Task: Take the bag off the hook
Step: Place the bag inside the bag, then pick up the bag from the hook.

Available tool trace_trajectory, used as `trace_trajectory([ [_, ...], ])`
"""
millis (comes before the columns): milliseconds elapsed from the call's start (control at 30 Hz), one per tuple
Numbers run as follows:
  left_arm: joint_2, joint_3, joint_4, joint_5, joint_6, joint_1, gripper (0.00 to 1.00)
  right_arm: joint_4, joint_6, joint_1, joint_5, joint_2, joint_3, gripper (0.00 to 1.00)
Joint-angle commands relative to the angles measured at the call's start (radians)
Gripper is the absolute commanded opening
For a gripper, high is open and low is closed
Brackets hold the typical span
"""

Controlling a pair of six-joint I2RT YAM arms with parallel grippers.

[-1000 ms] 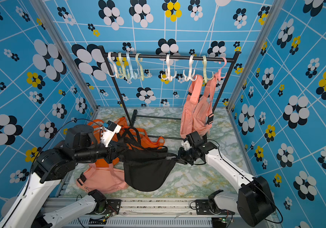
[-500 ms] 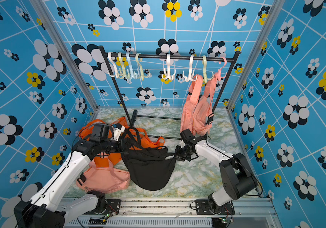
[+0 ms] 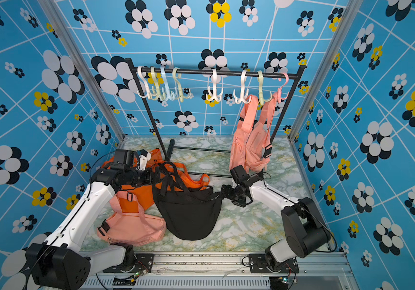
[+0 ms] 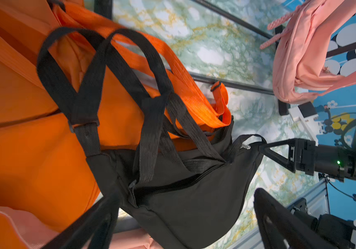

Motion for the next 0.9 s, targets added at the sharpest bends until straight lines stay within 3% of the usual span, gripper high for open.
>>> trace_trajectory([
  [0, -0.065, 0.08, 0.001, -0.099, -0.01, 0.004, 0.99, -0.091, -0.036, 0.005, 0.227, -0.164, 0.01, 0.99],
  [167, -0.127, 0.152, 0.053, -0.225, 0.002, -0.068, 0.99, -0.177, -0.097, -0.02, 0.509, -0.394, 0.071, 0.99],
  [333, -0.119, 0.214, 0.136, -0.421, 0.073, -0.295, 0.99, -0.213, -0.208, -0.06, 0.643, -0.524, 0.192, 0.99],
  [567, 0.064, 0.344, 0.191, -0.408, 0.11, -0.471, 0.99, -0.151, -0.267, -0.063, 0.617, -0.493, 0.299, 0.99],
  [733, 0.201, 0.418, 0.287, -0.361, 0.107, -0.574, 0.99, -0.031, -0.281, -0.064, 0.485, -0.448, 0.313, 0.99],
  [867, 0.318, 0.502, 0.249, -0.356, 0.122, -0.625, 0.99, 0.007, -0.302, -0.065, 0.362, -0.39, 0.351, 0.99],
])
